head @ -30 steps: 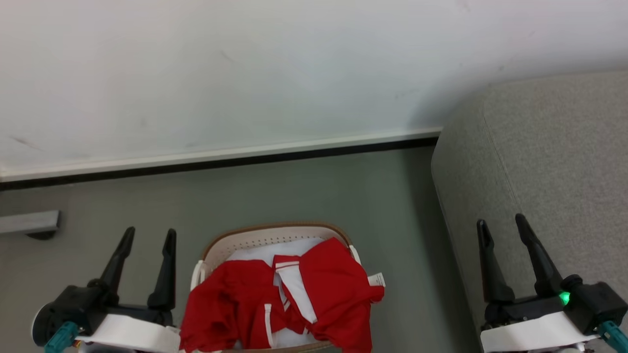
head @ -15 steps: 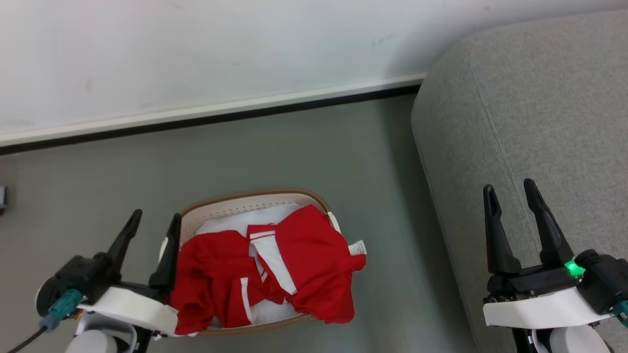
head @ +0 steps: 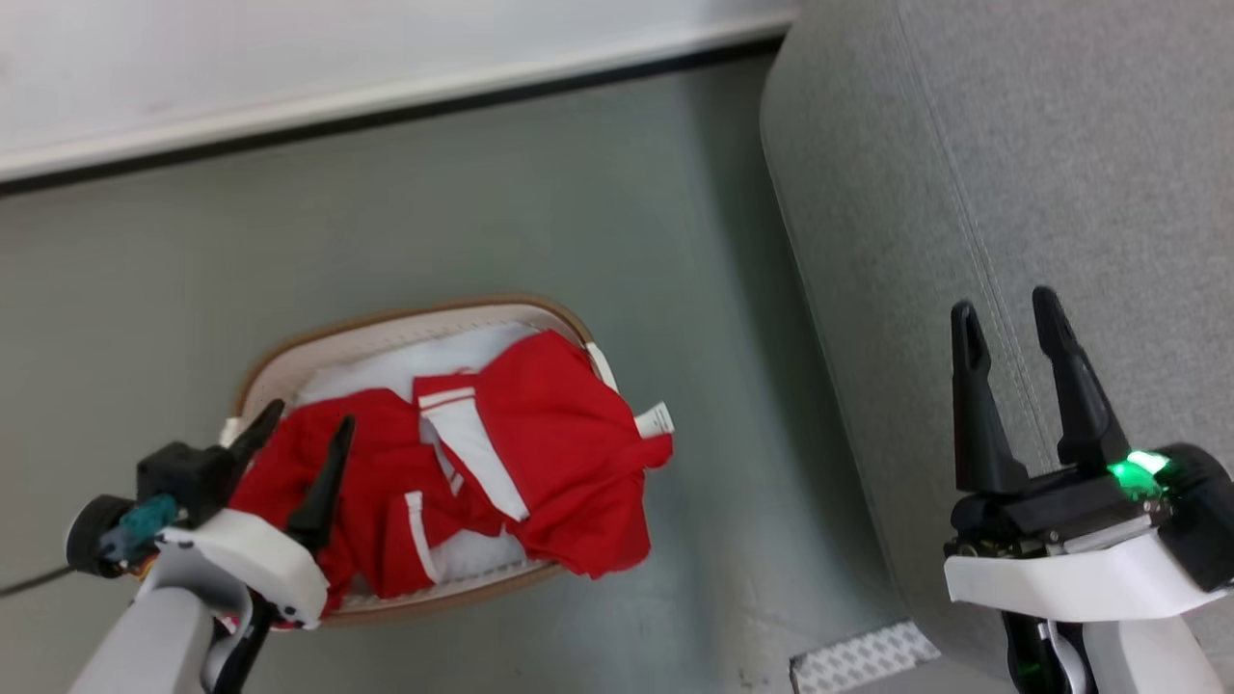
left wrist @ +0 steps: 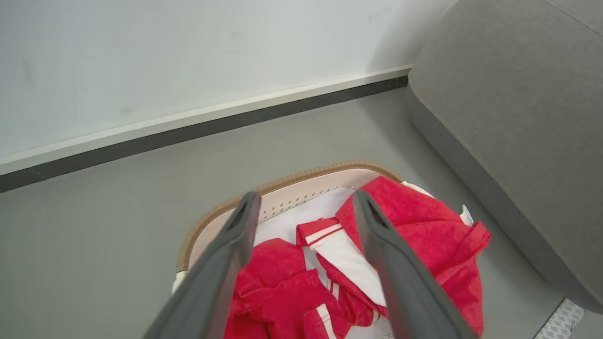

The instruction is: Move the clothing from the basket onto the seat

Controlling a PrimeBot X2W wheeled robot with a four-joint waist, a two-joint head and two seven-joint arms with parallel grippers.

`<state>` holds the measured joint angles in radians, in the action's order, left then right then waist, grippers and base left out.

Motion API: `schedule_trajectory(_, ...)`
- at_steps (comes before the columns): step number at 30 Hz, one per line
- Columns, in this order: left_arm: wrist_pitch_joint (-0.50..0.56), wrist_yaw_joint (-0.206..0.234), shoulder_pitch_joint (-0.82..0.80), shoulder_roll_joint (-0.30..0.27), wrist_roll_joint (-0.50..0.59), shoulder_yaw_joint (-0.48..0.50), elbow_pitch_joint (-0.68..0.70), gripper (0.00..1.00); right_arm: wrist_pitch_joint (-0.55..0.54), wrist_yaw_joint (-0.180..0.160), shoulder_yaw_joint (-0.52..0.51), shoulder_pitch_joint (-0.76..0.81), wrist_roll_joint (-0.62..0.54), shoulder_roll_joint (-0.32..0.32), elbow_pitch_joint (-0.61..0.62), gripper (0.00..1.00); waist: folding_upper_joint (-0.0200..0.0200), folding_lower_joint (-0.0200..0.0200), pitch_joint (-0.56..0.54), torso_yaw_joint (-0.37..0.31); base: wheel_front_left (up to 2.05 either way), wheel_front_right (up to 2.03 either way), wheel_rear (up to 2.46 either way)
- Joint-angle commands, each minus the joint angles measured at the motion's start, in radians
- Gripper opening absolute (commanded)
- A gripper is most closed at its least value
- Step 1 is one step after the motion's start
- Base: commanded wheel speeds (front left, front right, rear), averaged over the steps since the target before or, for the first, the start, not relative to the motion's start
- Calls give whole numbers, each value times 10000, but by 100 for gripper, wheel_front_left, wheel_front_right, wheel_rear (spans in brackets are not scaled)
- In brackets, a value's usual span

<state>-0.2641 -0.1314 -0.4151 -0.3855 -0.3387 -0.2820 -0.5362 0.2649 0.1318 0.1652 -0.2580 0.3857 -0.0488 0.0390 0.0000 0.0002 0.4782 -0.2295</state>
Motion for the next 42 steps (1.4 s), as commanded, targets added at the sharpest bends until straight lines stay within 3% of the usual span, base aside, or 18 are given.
schedule_trajectory(1,-4,13,-412,-245,-210,-310,-393,100,-7,-21,76,-207,142,-28,206,100,0,-2,516,-308,0,0,0)
schedule_trajectory(15,413,13,-2793,-1258,-1113,-3672,-3472,100,-7,-21,518,-573,553,-25,1494,100,0,-2,2148,-1136,0,0,0)
schedule_trajectory(32,2394,15,-4498,-1948,-2470,-7313,-4376,100,-7,-21,962,-772,1054,-25,2414,100,0,-2,3321,-1758,0,0,0)
schedule_trajectory(42,3037,15,-5345,-2237,-1609,-9138,-5080,100,-7,-21,1125,-890,1146,-25,2425,100,0,-2,3680,-1935,0,0,0)
